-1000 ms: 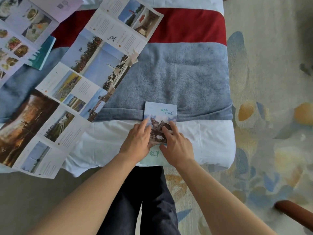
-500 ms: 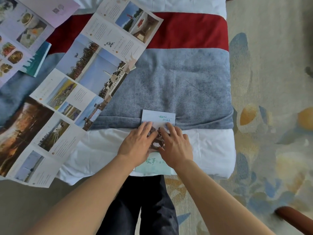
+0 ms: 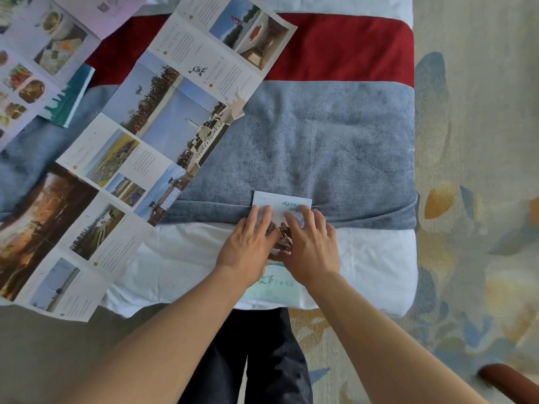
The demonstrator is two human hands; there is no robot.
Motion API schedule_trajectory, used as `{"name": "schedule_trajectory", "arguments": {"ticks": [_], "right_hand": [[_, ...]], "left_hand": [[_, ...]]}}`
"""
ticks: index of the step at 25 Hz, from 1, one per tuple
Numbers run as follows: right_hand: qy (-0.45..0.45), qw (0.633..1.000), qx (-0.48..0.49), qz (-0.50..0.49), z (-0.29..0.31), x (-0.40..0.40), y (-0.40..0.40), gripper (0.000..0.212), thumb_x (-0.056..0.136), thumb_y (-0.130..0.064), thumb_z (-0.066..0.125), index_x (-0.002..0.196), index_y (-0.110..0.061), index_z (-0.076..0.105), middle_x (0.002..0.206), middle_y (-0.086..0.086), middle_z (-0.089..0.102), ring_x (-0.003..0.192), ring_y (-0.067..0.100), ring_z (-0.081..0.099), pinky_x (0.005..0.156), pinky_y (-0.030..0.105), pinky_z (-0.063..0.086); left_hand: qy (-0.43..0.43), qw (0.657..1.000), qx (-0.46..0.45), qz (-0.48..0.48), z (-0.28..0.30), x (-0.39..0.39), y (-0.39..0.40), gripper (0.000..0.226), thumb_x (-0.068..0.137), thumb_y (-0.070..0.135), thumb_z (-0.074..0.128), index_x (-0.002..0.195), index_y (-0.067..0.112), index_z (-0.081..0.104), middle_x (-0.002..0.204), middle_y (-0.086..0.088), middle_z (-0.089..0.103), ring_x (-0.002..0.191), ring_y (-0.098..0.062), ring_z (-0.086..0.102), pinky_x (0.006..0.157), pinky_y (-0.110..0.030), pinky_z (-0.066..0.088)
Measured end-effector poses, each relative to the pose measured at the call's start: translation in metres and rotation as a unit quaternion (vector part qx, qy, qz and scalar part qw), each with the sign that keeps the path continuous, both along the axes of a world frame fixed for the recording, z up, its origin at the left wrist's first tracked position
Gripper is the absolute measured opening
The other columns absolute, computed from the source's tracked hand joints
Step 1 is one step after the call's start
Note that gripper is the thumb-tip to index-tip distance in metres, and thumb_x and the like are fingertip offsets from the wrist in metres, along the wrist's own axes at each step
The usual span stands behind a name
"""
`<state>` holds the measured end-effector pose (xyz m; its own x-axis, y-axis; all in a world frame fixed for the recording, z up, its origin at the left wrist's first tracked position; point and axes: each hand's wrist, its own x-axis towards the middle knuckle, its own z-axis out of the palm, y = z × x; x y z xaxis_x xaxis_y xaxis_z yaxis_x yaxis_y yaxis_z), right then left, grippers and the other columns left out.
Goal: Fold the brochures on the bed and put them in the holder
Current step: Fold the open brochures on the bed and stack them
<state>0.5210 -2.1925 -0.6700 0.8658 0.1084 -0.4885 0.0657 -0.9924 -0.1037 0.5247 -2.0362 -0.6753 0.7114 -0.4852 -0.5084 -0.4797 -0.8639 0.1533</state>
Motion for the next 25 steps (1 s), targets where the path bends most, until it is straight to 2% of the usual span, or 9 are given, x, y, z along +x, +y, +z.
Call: {"name": "schedule_trajectory", "arguments": {"ticks": [4,8,10,15,18,23,25], "right_hand": [[0.008,1.0,-0.011,-0.003,-0.004,-0.001,0.007,0.068,0.082,-0.043,0.07,0.139,-0.027,0.036,0.15,0.005,0.028,0.137,0.03,0.028,0.107,0.043,0.033],[0.025,1.0,-0.017,0.003,0.009,0.013,0.007,0.056,0.083,-0.041,0.067,0.132,-0.025,0.045,0.142,0.006,0.036,0.133,0.03,0.033,0.107,0.044,0.03],[0.03,0.999,-0.016,0.004,0.022,0.028,0.007,0.048,0.084,-0.037,0.064,0.128,-0.024,0.05,0.138,0.005,0.04,0.128,0.028,0.037,0.106,0.041,0.03],[0.008,0.999,0.023,0.022,0.065,0.087,0.022,0.036,0.088,-0.029,0.058,0.123,-0.022,0.053,0.128,0.002,0.048,0.118,0.025,0.045,0.102,0.037,0.034],[0.0,0.998,0.037,0.052,0.08,0.116,0.039,0.038,0.088,-0.019,0.053,0.126,-0.022,0.052,0.129,0.001,0.049,0.118,0.025,0.047,0.1,0.036,0.036],[0.014,0.991,0.047,0.121,0.073,0.134,0.089,0.048,0.089,-0.023,0.057,0.137,-0.023,0.047,0.136,0.002,0.047,0.123,0.025,0.045,0.104,0.036,0.034],[0.029,0.987,0.049,0.15,0.065,0.132,0.119,0.052,0.088,-0.022,0.058,0.138,-0.022,0.046,0.137,0.002,0.046,0.124,0.025,0.044,0.104,0.037,0.034]], "left_hand": [[0.006,1.0,0.022,0.006,-0.006,0.0,-0.003,0.081,0.086,0.032,0.068,0.148,0.017,0.018,0.161,-0.02,-0.009,0.149,-0.043,-0.006,0.12,-0.049,0.017],[0.023,1.0,0.009,0.018,0.011,0.016,-0.008,0.065,0.087,0.028,0.065,0.142,0.018,0.031,0.159,-0.017,0.009,0.145,-0.039,0.016,0.115,-0.046,0.022],[0.029,0.998,-0.003,0.062,0.025,0.029,-0.006,0.057,0.089,0.026,0.059,0.14,0.016,0.037,0.158,-0.014,0.016,0.141,-0.034,0.025,0.114,-0.044,0.024],[0.021,0.988,-0.021,0.154,0.062,0.074,0.016,0.056,0.096,0.034,0.054,0.143,0.011,0.035,0.159,-0.014,0.022,0.142,-0.031,0.027,0.114,-0.043,0.025],[0.009,0.98,-0.011,0.197,0.073,0.092,0.043,0.057,0.095,0.04,0.055,0.141,0.012,0.036,0.155,-0.012,0.028,0.139,-0.03,0.031,0.112,-0.043,0.028],[0.013,0.949,-0.031,0.312,0.064,0.091,0.099,0.057,0.092,0.043,0.058,0.139,0.017,0.04,0.148,-0.006,0.037,0.135,-0.027,0.037,0.108,-0.04,0.035],[0.008,0.934,-0.032,0.357,0.056,0.083,0.127,0.048,0.09,0.044,0.059,0.13,0.021,0.045,0.139,-0.004,0.041,0.13,-0.025,0.041,0.105,-0.039,0.038]]}}
